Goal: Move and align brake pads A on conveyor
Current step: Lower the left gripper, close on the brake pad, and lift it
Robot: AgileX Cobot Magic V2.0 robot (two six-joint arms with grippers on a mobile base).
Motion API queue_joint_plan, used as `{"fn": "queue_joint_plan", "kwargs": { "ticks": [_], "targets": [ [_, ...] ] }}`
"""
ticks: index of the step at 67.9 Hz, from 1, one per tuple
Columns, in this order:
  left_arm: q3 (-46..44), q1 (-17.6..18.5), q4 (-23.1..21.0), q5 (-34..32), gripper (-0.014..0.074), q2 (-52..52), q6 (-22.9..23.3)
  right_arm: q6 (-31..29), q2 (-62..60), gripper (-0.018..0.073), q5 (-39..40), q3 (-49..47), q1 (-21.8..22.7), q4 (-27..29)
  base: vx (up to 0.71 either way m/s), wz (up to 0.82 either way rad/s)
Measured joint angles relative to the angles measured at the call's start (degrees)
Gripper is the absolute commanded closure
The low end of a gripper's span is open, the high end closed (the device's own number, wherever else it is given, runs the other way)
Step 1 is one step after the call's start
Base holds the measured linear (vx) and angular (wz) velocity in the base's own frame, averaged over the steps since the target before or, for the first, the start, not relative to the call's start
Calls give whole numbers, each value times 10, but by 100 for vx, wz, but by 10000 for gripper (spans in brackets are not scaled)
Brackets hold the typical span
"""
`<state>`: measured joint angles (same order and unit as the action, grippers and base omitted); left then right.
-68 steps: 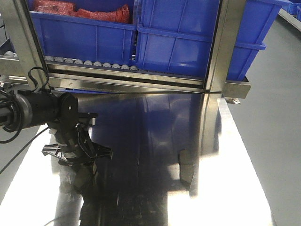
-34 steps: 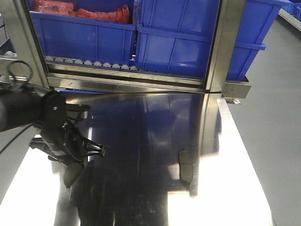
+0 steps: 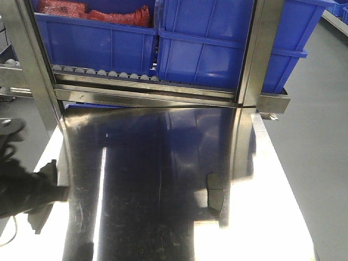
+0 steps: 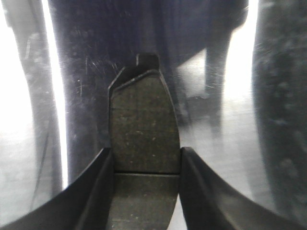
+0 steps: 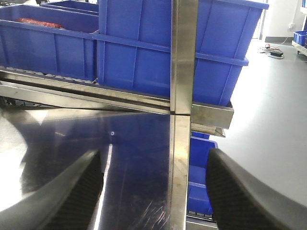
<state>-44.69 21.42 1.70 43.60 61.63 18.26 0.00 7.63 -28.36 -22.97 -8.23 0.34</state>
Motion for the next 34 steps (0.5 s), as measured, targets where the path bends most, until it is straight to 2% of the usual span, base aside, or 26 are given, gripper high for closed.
{"fn": "queue_joint_plan", "kwargs": {
  "ticks": [18,34],
  "targets": [
    [91,0,0,0,604,-233,1,0,0,106,0,0,0,0,0,0],
    [136,0,2,34,604,-433,1,0,0,106,0,0,0,0,0,0]
  ]
}}
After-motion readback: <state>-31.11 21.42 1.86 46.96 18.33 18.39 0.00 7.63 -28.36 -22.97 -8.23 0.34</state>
